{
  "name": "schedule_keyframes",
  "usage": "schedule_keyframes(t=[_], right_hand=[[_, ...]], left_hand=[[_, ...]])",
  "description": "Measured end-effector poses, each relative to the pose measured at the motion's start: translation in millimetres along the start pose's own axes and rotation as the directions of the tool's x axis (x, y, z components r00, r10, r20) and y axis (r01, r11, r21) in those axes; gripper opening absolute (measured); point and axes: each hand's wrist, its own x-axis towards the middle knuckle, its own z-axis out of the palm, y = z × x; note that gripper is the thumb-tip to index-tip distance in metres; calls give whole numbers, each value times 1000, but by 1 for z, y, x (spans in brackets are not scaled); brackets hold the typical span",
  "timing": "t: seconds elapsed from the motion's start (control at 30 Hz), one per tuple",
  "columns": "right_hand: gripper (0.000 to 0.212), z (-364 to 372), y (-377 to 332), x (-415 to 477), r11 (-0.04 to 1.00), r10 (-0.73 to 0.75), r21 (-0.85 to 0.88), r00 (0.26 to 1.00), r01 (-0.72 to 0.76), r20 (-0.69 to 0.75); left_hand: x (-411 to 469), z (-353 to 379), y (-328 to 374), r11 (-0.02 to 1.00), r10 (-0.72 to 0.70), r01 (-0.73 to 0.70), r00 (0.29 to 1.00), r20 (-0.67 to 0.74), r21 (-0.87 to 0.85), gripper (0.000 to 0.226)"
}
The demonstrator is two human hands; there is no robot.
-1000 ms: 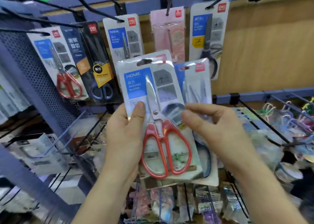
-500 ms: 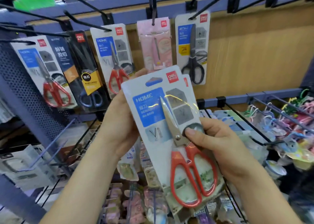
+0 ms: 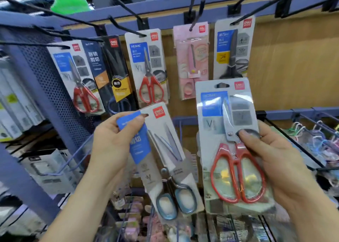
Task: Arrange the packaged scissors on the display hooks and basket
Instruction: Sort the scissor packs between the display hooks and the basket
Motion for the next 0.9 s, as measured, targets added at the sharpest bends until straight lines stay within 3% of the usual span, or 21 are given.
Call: schedule_keyframes(t=[0.17, 0.37, 0.63, 0.77, 0.83, 0.9], right_hand=[[31, 35, 10, 14, 980, -99, -169, 993, 108, 57], [21, 90, 21, 42, 957, -153, -229, 981, 176, 116], [15, 147, 41, 72, 940, -205, -254, 972, 229, 118], [31, 168, 51, 81, 926, -242, -274, 966, 259, 95], [35, 177, 53, 85, 908, -283, -292, 953, 302, 105], [34, 186, 52, 89, 892, -301, -311, 944, 329, 135]], left_hand=[[9, -49, 7, 999, 35, -34, 997, -66, 22, 18], [18, -88, 27, 977, 182, -182, 983, 12, 114, 21], [30, -95, 20, 957, 123, -128, 992, 36, 259, 2], [38, -97, 11, 966, 12, -42, 993, 118, 257, 20], [36, -98, 12, 964, -71, 8, 971, 229, 267, 15], [35, -103, 11, 943, -97, 10, 964, 247, 331, 24]])
